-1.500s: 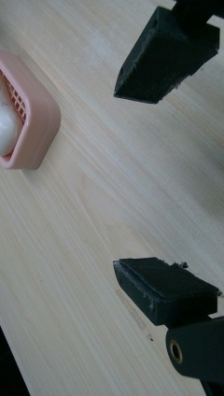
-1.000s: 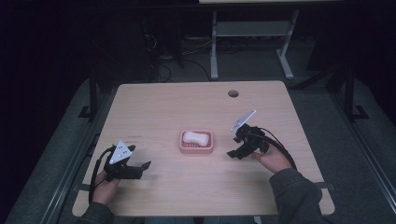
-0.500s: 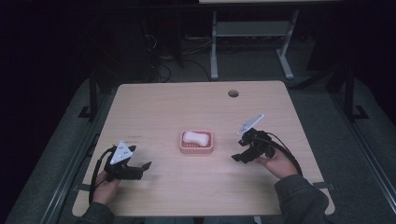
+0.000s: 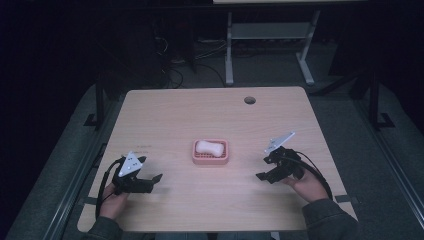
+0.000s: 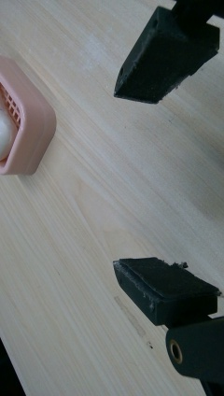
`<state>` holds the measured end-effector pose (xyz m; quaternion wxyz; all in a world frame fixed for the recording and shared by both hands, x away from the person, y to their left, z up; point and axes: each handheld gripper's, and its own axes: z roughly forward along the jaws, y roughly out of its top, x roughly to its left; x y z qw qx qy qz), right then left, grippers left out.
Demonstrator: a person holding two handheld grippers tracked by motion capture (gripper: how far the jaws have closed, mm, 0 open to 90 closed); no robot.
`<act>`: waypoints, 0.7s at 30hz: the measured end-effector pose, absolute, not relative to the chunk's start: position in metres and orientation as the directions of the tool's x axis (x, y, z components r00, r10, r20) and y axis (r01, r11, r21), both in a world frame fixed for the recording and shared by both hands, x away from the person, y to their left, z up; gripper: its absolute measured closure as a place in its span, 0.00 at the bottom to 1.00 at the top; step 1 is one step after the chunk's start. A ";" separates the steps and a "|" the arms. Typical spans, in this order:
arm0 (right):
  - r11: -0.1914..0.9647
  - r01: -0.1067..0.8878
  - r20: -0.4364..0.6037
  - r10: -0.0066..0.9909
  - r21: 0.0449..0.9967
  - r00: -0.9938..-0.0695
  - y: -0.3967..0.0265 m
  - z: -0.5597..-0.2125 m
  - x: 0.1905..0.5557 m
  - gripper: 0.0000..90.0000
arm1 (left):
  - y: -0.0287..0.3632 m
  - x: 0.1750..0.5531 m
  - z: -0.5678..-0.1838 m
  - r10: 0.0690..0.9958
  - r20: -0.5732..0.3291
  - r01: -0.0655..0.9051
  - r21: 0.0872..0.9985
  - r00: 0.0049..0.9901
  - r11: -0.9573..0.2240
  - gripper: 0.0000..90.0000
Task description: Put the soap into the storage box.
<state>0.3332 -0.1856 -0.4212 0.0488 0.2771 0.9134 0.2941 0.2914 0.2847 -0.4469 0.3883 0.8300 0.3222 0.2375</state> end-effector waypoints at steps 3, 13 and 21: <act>0.667 0.485 0.081 0.540 0.565 -0.838 -0.189 -0.424 0.331 0.33 | 0.285 0.292 -0.447 0.716 0.152 0.346 0.795 0.682 -0.498 0.15; 0.643 0.492 0.077 0.560 0.587 -0.825 -0.202 -0.429 0.313 0.33 | 0.285 0.292 -0.448 0.713 0.118 0.359 0.800 0.692 -0.480 0.15; 0.617 0.509 0.082 0.585 0.601 -0.807 -0.216 -0.432 0.303 0.32 | 0.281 0.290 -0.449 0.695 0.108 0.362 0.791 0.711 -0.493 0.15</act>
